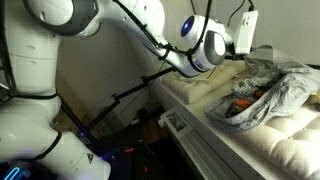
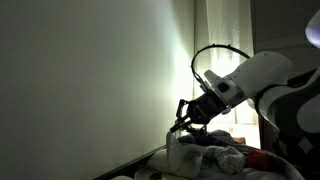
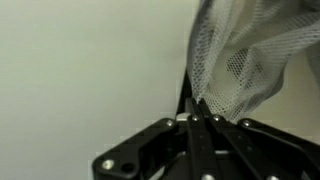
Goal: Close the bag
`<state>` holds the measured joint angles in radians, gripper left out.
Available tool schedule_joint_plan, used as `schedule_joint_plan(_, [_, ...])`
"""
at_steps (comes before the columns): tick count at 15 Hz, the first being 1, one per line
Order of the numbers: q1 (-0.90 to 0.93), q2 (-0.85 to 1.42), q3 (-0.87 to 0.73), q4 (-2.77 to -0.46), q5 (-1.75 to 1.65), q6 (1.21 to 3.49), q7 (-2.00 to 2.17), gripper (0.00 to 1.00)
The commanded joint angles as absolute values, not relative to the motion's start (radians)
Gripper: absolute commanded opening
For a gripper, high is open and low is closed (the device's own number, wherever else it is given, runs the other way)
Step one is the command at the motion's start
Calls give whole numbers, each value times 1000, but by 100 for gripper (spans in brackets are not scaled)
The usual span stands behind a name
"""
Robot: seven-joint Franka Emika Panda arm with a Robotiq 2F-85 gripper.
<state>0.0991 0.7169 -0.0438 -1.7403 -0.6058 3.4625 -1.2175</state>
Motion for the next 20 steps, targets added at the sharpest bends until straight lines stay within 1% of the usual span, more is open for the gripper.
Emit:
schedule_joint_plan(1, [22, 683, 81, -1687, -595, 3462, -1378, 1])
schedule_joint_plan(3, [-22, 683, 149, -1663, -581, 3462, -1427, 1])
schedule_joint_plan(4, [16, 691, 96, -1677, -600, 3462, -1363, 2])
schedule_joint_plan(6, [-10, 691, 132, -1661, -597, 3461, -1391, 2])
schedule_joint_plan(17, [-15, 692, 135, -1660, -597, 3461, -1391, 2])
schedule_joint_plan(19, [-11, 696, 128, -1664, -596, 3461, -1394, 1])
schedule_joint_plan(20, [-30, 703, 152, -1671, -618, 3460, -1398, 1])
